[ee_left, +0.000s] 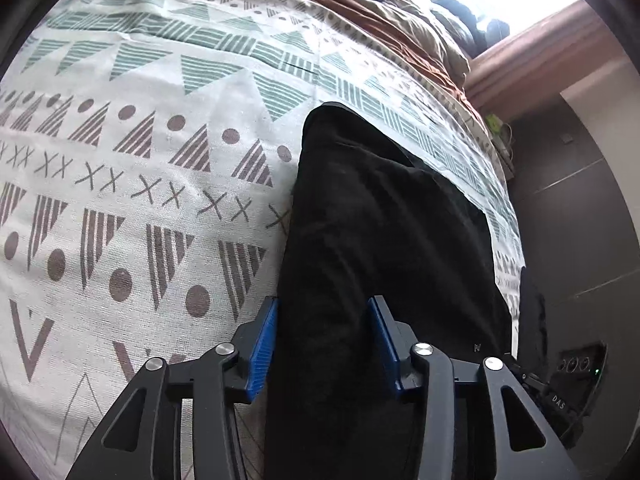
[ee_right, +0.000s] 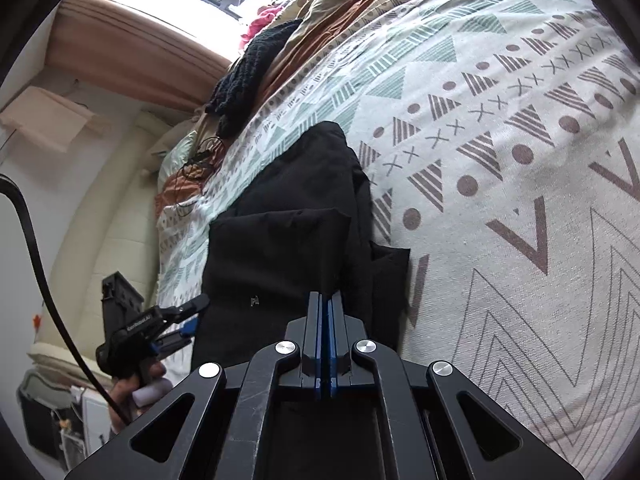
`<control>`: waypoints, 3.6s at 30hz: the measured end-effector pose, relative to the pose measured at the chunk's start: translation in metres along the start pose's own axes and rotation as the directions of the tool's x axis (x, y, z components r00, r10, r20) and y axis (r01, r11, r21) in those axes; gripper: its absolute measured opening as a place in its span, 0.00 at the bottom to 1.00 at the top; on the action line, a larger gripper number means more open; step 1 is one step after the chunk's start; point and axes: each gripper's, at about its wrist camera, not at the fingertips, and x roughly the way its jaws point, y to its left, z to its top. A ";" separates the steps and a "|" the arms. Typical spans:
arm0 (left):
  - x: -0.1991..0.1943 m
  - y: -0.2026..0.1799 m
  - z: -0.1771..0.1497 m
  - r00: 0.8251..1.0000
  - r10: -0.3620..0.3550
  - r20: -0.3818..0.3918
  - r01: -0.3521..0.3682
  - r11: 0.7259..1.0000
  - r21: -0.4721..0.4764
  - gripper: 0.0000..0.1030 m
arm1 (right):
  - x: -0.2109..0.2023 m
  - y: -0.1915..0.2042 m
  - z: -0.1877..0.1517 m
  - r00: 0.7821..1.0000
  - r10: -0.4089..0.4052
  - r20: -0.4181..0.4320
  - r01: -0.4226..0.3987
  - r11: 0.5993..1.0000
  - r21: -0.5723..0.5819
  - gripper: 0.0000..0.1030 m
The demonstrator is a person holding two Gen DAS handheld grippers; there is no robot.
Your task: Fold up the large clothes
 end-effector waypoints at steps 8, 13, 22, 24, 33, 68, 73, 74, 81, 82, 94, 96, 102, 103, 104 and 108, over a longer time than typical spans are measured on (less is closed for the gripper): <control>-0.001 -0.001 -0.002 1.000 0.000 0.006 0.000 0.999 -0.034 0.41 | -0.008 0.003 0.009 1.000 -0.023 -0.018 0.022 0.999 -0.030 0.76; -0.002 -0.003 -0.003 1.000 0.012 0.014 -0.011 0.999 -0.031 0.40 | 0.001 -0.015 0.016 0.996 0.040 -0.085 -0.038 0.999 0.019 0.78; -0.001 -0.001 0.000 1.000 0.003 0.005 -0.003 1.000 -0.031 0.40 | 0.042 -0.031 0.023 0.968 0.123 -0.218 -0.107 0.991 0.084 0.78; 0.000 0.000 0.001 1.000 -0.002 -0.002 0.002 0.999 -0.033 0.40 | 0.052 -0.029 0.028 0.958 0.154 -0.242 -0.136 0.987 0.091 0.78; 0.000 0.002 -0.001 1.000 -0.003 0.013 0.003 1.000 -0.025 0.41 | 0.073 -0.021 0.034 0.943 0.151 -0.296 -0.131 0.987 0.088 0.44; -0.128 -0.024 -0.020 0.939 -0.327 0.103 0.332 0.943 -0.037 0.26 | -0.030 0.143 0.014 0.982 0.154 -0.112 -0.170 0.974 -0.151 0.17; -0.186 -0.020 -0.019 0.909 -0.375 0.181 0.382 0.924 -0.005 0.26 | -0.063 0.197 0.003 0.980 0.189 -0.070 -0.200 0.948 -0.246 0.17; -0.196 -0.017 -0.019 0.907 -0.375 0.192 0.383 0.924 -0.002 0.25 | -0.067 0.211 -0.001 0.979 0.195 -0.065 -0.206 0.941 -0.267 0.17; -0.296 0.025 -0.013 0.897 -0.330 0.295 0.334 0.942 0.040 0.25 | -0.066 0.296 -0.031 0.963 0.256 -0.078 -0.266 0.885 -0.381 0.17; -0.310 0.033 -0.013 0.893 -0.322 0.314 0.325 0.945 0.043 0.25 | -0.063 0.307 -0.035 0.958 0.274 -0.085 -0.285 0.876 -0.389 0.17; -0.455 0.147 -0.010 0.853 -0.173 0.493 0.199 0.980 0.000 0.25 | 0.022 0.452 -0.095 0.877 0.403 -0.261 -0.481 0.737 -0.475 0.17; -0.474 0.167 -0.010 0.845 -0.152 0.513 0.187 0.982 -0.017 0.25 | 0.036 0.472 -0.102 0.862 0.414 -0.291 -0.506 0.715 -0.483 0.17; -0.527 0.224 -0.020 0.820 -0.065 0.568 0.118 0.991 -0.057 0.25 | 0.076 0.528 -0.138 0.815 0.443 -0.374 -0.578 0.661 -0.478 0.17; -0.534 0.237 -0.021 0.817 -0.053 0.575 0.112 0.991 -0.067 0.25 | 0.082 0.533 -0.141 0.807 0.448 -0.385 -0.590 0.655 -0.473 0.17; -0.541 0.251 -0.022 0.812 -0.044 0.582 0.114 0.990 -0.085 0.25 | 0.089 0.539 -0.147 0.799 0.453 -0.396 -0.600 0.648 -0.469 0.17; -0.568 0.288 -0.028 0.795 0.027 0.606 0.065 0.989 -0.129 0.25 | 0.123 0.569 -0.180 0.756 0.485 -0.439 -0.653 0.612 -0.447 0.17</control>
